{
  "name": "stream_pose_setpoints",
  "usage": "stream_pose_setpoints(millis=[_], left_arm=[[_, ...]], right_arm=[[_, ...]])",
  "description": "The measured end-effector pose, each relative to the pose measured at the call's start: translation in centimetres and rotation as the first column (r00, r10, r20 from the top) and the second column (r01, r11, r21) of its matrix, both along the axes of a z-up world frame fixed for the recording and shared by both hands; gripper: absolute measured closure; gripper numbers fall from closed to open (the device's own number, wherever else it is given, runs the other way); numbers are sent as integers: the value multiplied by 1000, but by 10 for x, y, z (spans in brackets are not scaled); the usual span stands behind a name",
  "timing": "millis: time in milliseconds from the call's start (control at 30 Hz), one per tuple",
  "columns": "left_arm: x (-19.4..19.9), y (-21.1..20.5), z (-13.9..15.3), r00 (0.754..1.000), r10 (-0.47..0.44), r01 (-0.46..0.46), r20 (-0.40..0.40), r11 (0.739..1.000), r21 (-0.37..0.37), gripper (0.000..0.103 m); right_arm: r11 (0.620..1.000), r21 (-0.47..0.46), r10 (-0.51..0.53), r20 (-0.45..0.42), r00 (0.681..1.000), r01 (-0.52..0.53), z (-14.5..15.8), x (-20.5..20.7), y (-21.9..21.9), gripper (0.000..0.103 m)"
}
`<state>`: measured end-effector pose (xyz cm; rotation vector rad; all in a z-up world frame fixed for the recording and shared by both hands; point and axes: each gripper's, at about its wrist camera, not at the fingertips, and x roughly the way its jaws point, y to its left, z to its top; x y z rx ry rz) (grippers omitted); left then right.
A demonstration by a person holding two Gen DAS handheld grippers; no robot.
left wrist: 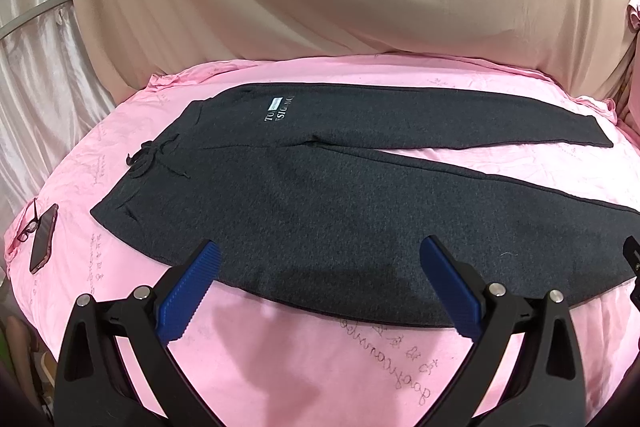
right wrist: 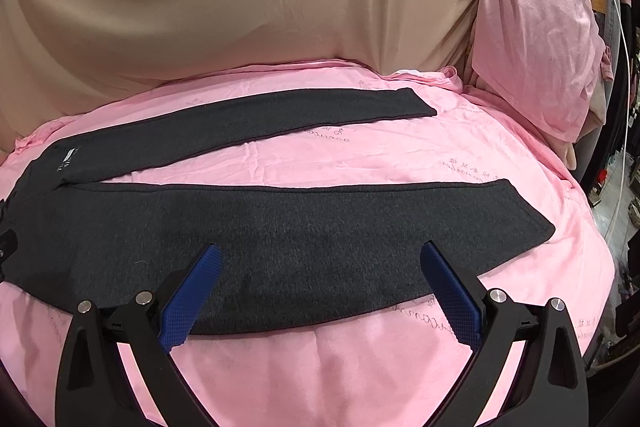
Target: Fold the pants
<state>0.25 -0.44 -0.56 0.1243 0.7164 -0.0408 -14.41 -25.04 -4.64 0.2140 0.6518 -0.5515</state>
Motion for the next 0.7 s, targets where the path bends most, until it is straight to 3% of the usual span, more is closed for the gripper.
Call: stream_pose_setpoints(millis=[700], left_arm=[[0,0,0,1000,0,0,-6,1000,6,5]], right_arm=[[1000,-5,5,-3,1000,-5,1,4,6,5]])
